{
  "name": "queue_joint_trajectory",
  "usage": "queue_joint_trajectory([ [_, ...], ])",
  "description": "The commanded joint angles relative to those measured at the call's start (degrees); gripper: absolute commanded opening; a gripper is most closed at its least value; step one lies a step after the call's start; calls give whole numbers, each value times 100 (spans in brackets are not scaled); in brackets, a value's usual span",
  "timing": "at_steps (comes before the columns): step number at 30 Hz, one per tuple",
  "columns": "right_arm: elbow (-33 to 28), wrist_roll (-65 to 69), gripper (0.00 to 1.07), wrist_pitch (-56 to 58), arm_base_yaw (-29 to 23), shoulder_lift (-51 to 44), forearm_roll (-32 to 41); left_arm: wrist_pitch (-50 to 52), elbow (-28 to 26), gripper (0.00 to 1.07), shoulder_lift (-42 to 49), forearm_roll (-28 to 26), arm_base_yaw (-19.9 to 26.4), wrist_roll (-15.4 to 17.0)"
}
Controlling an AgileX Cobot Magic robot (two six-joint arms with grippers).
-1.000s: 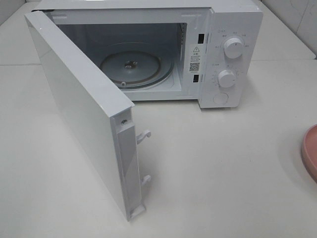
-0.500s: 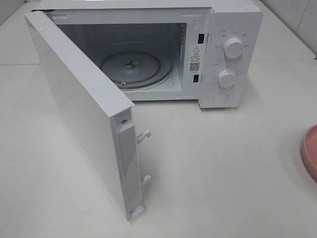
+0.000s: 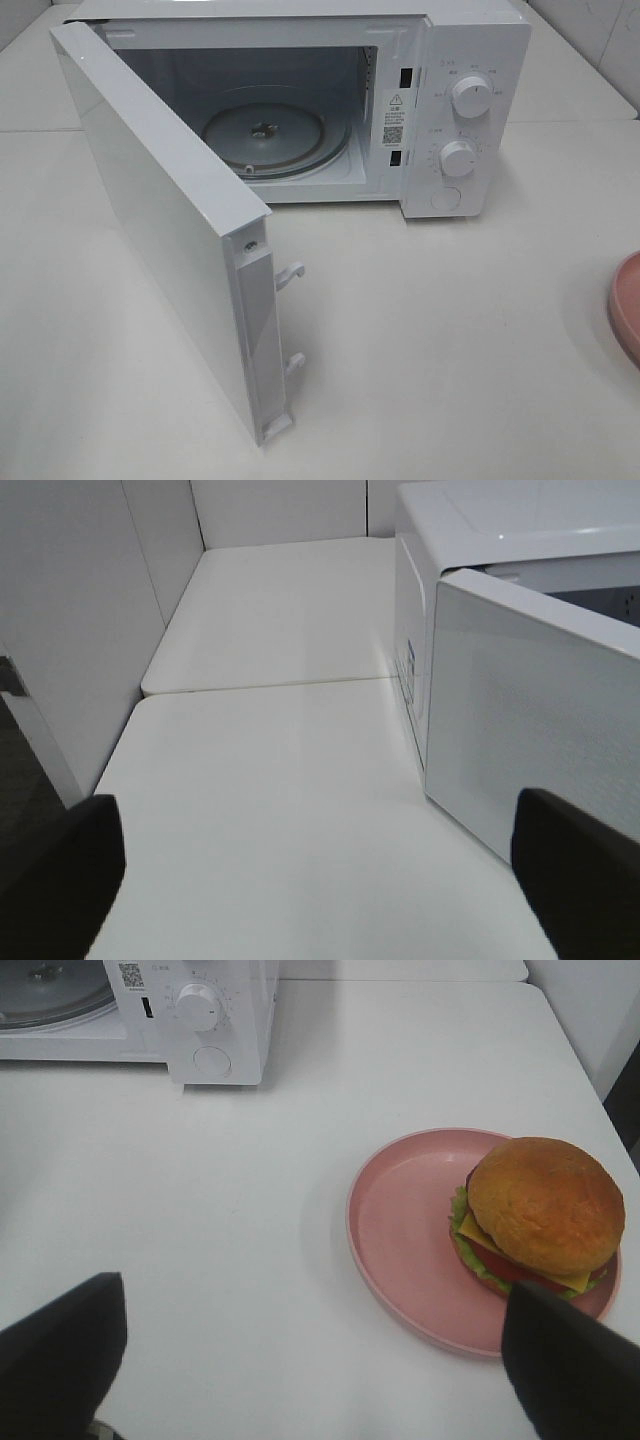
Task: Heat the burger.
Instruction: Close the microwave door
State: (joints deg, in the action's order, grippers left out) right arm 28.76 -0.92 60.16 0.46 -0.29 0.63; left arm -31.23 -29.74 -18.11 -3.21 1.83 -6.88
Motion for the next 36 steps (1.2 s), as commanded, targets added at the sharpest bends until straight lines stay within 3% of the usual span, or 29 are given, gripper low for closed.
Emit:
queue_joint_trajectory([
  [1, -11, -52, 98, 34, 46, -115, 11, 917, 252, 91, -344, -34, 17, -46],
  [5, -11, -52, 98, 34, 46, -115, 11, 2149, 739, 75, -716, -40, 17, 69],
  [9, -11, -52, 98, 34, 46, -115, 11, 2590, 934, 64, -831, -34, 17, 223],
  [11, -11, -52, 98, 34, 46, -115, 11, 2871, 1175, 51, -854, -23, 17, 304],
  [13, -11, -52, 98, 34, 46, -115, 11, 2985, 1243, 46, -854, -23, 17, 304],
  [14, -11, -52, 98, 34, 46, -115, 11, 3277, 1438, 35, -854, -29, 17, 309],
  [15, -11, -52, 98, 34, 46, -115, 11, 3277, 1438, 35, -854, -29, 17, 309],
  [16, -11, -52, 98, 34, 46, -115, 11, 3472, 1558, 28, -854, -29, 17, 332],
  [17, -11, -52, 98, 34, 46, -115, 11, 3839, 1811, 13, -854, -34, 17, 487],
  [19, -11, -52, 98, 34, 46, -115, 11, 4057, 1937, 7, -854, -34, 17, 625],
  [20, -11, -52, 98, 34, 46, -115, 11, 4475, 2160, 0, -854, -34, 17, 934],
  [21, -11, -52, 98, 34, 46, -115, 11, 4475, 2160, 0, -854, -34, 17, 934],
  [23, -11, -52, 98, 34, 46, -115, 11, 5008, 2441, 0, -854, 11, 17, 1226],
  [29, -11, -52, 98, 34, 46, -115, 11, 5271, 2693, 0, -854, -63, 17, 1375],
  [36, -11, -52, 98, 34, 46, -115, 11, 5277, 2693, 0, -888, -269, 17, 1335],
])
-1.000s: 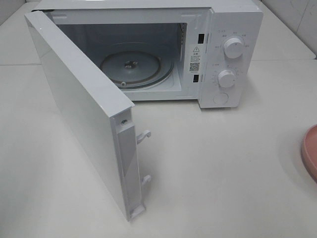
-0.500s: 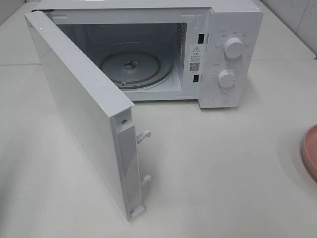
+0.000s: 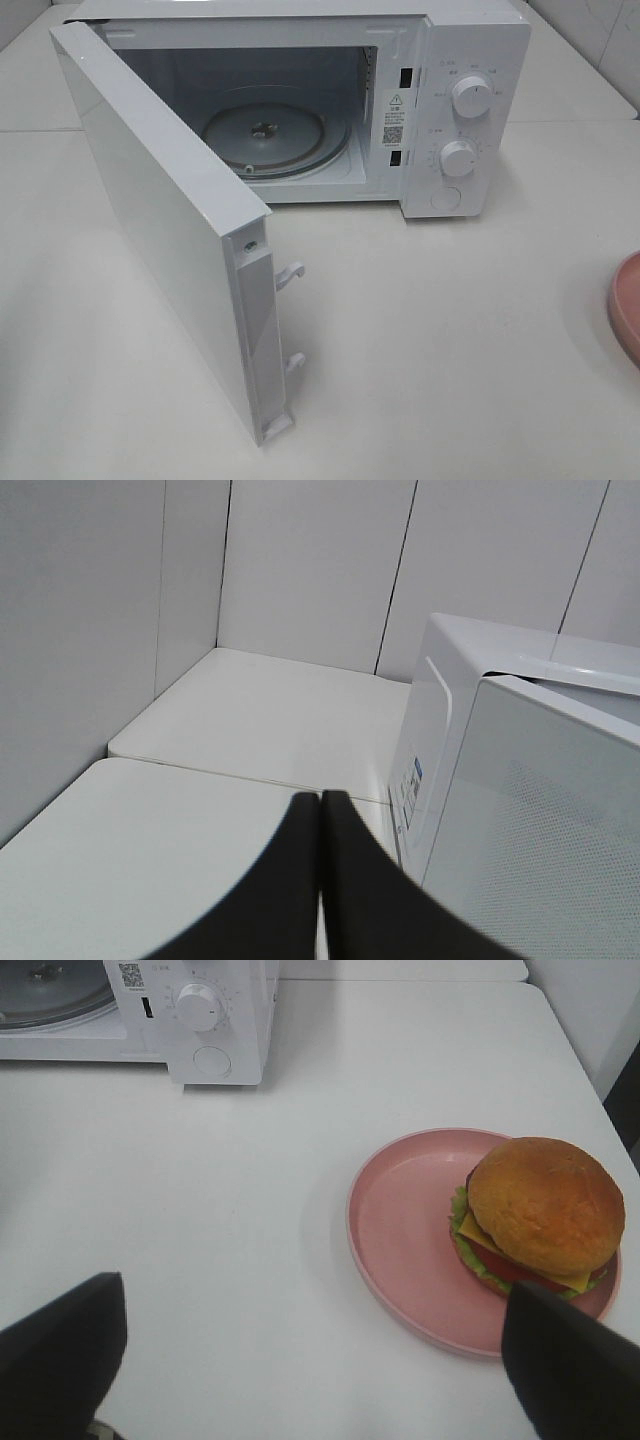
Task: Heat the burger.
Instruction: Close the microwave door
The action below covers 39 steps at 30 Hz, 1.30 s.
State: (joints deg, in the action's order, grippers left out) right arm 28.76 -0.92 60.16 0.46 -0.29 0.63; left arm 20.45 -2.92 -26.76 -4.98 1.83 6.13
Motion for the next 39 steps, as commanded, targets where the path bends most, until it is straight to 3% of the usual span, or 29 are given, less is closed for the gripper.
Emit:
queue_joint_trajectory([
  [1, -11, -52, 98, 34, 46, -115, 11, 160, 11, 0, -138, -52, 17, 34],
  [6, -11, -52, 98, 34, 46, -115, 11, 584, 11, 0, -653, 115, 17, 34],
  [13, -11, -52, 98, 34, 46, -115, 11, 2034, 11, 0, -2366, 281, 17, 69],
  [15, -11, -52, 98, 34, 46, -115, 11, 2217, 11, 0, -2636, 355, 17, 138],
  [17, -11, -52, 98, 34, 46, -115, 11, 2871, 11, 0, -3466, 819, 17, 510],
  [18, -11, -52, 98, 34, 46, -115, 11, 2871, 11, 0, -3466, 819, 17, 510],
  [20, -11, -52, 98, 34, 46, -115, 11, 3913, 11, 0, -4217, 1335, 17, 590],
  [21, -11, -52, 98, 34, 46, -115, 11, 3913, 11, 0, -4217, 1335, 17, 590],
  [22, -11, -52, 98, 34, 46, -115, 11, 4801, 11, 0, -4796, 1576, 17, 556],
  [25, -11, -52, 98, 34, 46, -115, 11, 5712, 11, 0, -5558, 1702, 11, 527],
  [29, -11, -52, 98, 34, 46, -115, 11, 5707, -17, 0, -5953, 1707, 0, 498],
  [34, -11, -52, 98, 34, 46, -115, 11, 5707, -17, 0, -6337, 1765, 0, 29],
  [39, -11, -52, 98, 34, 46, -115, 11, 5701, -34, 0, -6411, 1793, 0, -6],
])
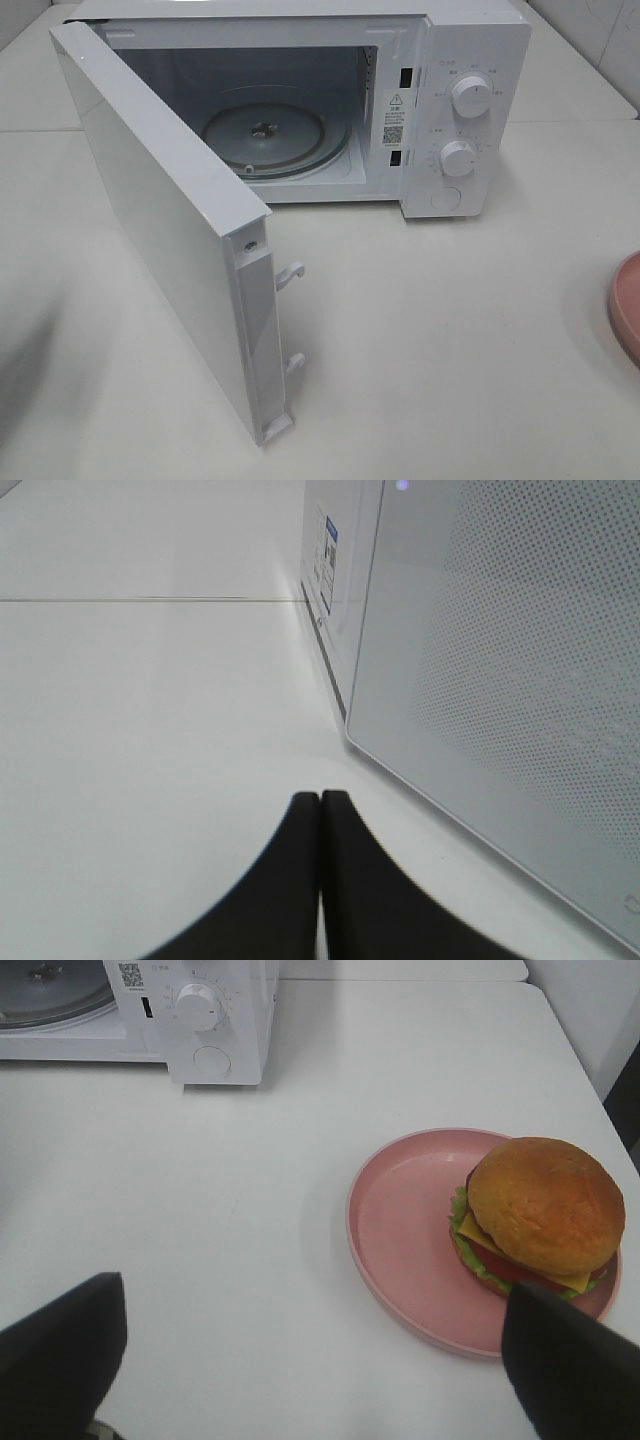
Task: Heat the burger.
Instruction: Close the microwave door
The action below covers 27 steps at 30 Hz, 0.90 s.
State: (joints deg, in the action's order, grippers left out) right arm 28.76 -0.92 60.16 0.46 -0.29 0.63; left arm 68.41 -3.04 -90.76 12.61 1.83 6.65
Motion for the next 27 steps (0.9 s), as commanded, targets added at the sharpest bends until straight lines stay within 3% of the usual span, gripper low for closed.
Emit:
queue_joint_trajectory([
  [1, -11, -52, 98, 34, 46, -115, 11, 848, -92, 0, -11, 132, 0, -63],
  [4, -11, -52, 98, 34, 46, -115, 11, 819, -143, 0, -11, 201, 0, -69],
  [8, -11, -52, 98, 34, 46, -115, 11, 745, -395, 0, -103, 498, -11, -561],
  [12, -11, -52, 98, 34, 46, -115, 11, 756, -550, 0, -246, 516, -212, -561],
  [16, -11, -52, 98, 34, 46, -115, 11, 745, -819, 0, -550, 435, -710, -825],
  [27, -11, -52, 98, 34, 46, -115, 11, 682, -1312, 0, -808, -103, -1558, -814],
])
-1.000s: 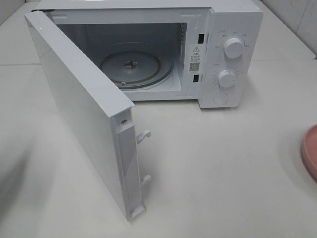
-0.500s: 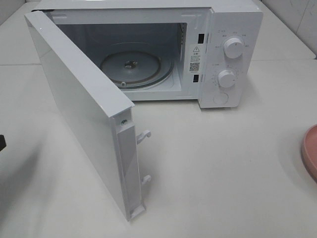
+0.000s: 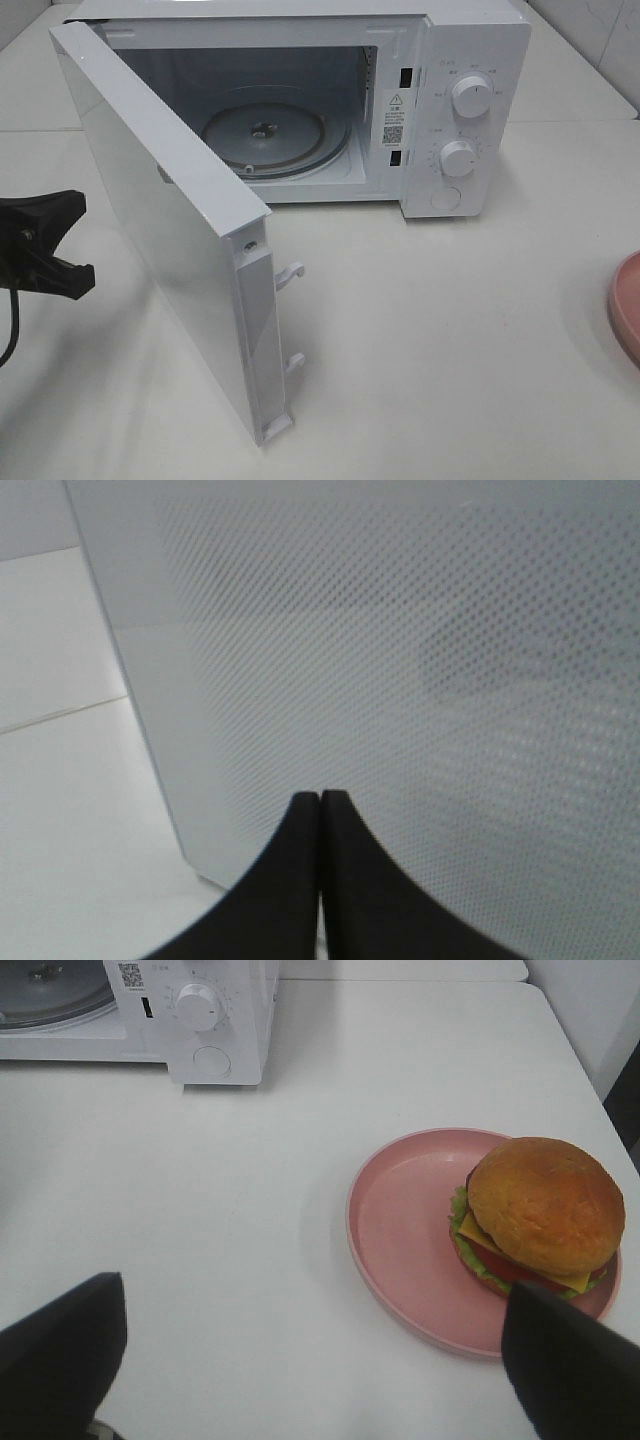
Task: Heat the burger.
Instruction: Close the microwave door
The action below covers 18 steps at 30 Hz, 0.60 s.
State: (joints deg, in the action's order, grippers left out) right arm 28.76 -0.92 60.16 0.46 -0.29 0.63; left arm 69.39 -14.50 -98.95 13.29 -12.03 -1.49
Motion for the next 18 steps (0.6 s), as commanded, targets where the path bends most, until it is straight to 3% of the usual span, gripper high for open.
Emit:
queue_joint_trajectory([
  [1, -11, -52, 98, 34, 46, -115, 11, 521, -264, 0, 11, -229, -264, 0],
  [8, -11, -52, 98, 34, 46, -115, 11, 298, -659, 0, -155, -327, -527, 0],
  [18, -11, -52, 98, 34, 46, -115, 11, 264, -1186, 0, -607, -877, -1180, 6],
])
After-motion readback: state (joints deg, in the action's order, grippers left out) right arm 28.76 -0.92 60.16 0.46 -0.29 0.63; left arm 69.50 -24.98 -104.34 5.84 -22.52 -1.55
